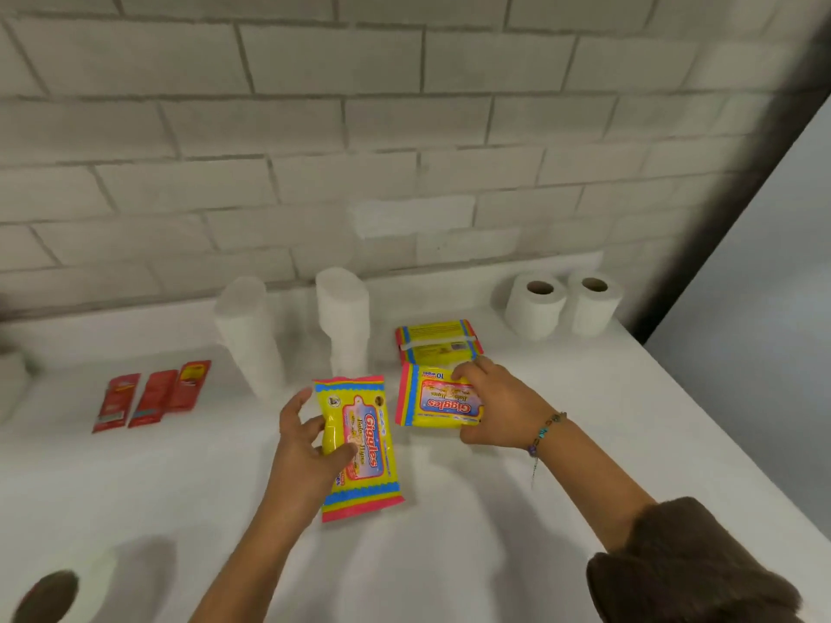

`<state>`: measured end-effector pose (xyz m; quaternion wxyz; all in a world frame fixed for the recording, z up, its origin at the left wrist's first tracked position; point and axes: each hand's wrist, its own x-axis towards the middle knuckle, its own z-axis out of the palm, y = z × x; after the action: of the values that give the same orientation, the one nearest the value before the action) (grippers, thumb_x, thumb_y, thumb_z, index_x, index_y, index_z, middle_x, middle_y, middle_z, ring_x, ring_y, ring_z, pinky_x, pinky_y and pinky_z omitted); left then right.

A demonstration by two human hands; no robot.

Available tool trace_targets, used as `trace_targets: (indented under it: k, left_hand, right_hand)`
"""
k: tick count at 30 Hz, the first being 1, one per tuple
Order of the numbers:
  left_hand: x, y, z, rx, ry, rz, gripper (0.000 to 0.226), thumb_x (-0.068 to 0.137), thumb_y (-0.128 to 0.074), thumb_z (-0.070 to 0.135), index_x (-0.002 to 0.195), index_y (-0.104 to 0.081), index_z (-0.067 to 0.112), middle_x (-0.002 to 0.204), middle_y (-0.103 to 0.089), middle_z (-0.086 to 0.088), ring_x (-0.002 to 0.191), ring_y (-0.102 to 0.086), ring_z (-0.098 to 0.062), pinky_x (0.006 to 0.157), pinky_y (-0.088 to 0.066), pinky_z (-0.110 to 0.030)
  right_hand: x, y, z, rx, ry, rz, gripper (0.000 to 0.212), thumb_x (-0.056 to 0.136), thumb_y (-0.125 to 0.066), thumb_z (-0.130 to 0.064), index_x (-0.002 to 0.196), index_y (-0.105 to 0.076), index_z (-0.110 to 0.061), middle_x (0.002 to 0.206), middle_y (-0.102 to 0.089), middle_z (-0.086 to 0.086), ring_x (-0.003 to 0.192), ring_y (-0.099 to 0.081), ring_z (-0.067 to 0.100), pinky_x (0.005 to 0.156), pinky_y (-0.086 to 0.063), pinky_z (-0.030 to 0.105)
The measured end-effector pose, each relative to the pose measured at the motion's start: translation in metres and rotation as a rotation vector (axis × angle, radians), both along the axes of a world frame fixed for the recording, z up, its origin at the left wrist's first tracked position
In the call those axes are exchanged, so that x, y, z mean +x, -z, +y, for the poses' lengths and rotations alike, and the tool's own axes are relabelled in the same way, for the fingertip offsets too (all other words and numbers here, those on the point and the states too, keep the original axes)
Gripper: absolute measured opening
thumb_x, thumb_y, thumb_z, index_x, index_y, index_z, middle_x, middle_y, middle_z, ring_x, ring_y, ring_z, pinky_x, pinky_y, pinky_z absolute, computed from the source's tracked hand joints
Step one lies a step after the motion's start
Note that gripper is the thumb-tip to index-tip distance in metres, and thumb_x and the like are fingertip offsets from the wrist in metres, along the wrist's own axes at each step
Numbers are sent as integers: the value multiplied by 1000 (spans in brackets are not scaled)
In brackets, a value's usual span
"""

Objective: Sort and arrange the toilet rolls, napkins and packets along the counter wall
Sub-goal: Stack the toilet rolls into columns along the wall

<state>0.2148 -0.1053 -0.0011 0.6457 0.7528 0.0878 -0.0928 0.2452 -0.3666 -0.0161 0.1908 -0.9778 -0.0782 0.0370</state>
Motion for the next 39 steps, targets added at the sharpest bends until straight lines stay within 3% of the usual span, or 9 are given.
trace_targets:
  k: [4,9,12,15,20,24,29,32,39]
  left_hand:
    - [3,-2,-41,131,-13,31,58,81,-66,-1,128,-41,22,114,-56,1,96,-60,-21,58,-50,-17]
    - [20,-9,-60,259,-30,9,46,83,-64,4,110,-44,35,104,-58,7,82,-59,-7,50,-44,-11]
    - [36,-9,-64,256,-12,14,46,84,-63,4,105,-45,41,100,-66,6,80,-66,-8,53,-48,-16]
    - [52,-9,-68,256,7,2,43,84,-60,2,103,-48,39,88,-69,9,76,-67,-7,50,-49,-15]
    - [74,-15,-86,215,22,-115,28,70,-63,29,84,-58,53,80,-71,11,70,-68,-12,50,-53,-23]
    - [115,-14,-113,438,127,-406,46,83,-55,6,114,-61,40,102,-68,18,88,-62,-5,72,-44,-4]
    - [172,11,-165,890,390,-651,56,85,-44,6,134,-49,32,141,-50,-1,133,-42,-26,113,-26,-36]
    - [187,48,-183,1226,597,-536,54,92,-38,13,141,-35,36,153,-31,0,143,-23,-25,118,-9,-44]
    - [170,82,-181,1112,604,-533,69,83,-54,16,145,-28,30,157,-19,-5,147,-9,-26,116,1,-50]
  right_hand:
    - [35,2,-47,-27,-61,23,71,61,-78,-29,124,-46,-19,121,-46,5,104,-50,23,89,-45,30]
    - [100,3,-58,-58,-127,-1,71,62,-77,-29,124,-46,-17,116,-48,8,98,-51,24,89,-41,32]
    - [138,10,-48,-58,-134,-14,71,63,-76,-31,125,-44,-19,120,-46,5,110,-48,23,106,-29,41]
    - [162,25,-41,-131,-119,76,69,69,-71,-27,130,-40,-19,133,-38,6,135,-28,28,114,-4,56]
    - [165,57,-45,-223,-98,171,74,77,-61,-20,142,-26,-22,154,-11,8,145,0,31,113,3,60]
    - [151,54,-54,-168,-20,81,76,79,-59,-22,146,-20,-22,157,-5,6,145,0,29,114,0,59]
    - [105,44,-77,-98,56,46,66,83,-58,-25,143,-29,-23,155,-14,6,145,-5,27,113,0,59]
    - [83,41,-90,-74,75,39,63,84,-56,-24,141,-31,-23,155,-15,5,146,-4,26,113,1,58]
    - [46,38,-108,-84,79,89,54,88,-54,-24,139,-36,-23,155,-18,4,146,-3,24,114,7,54]
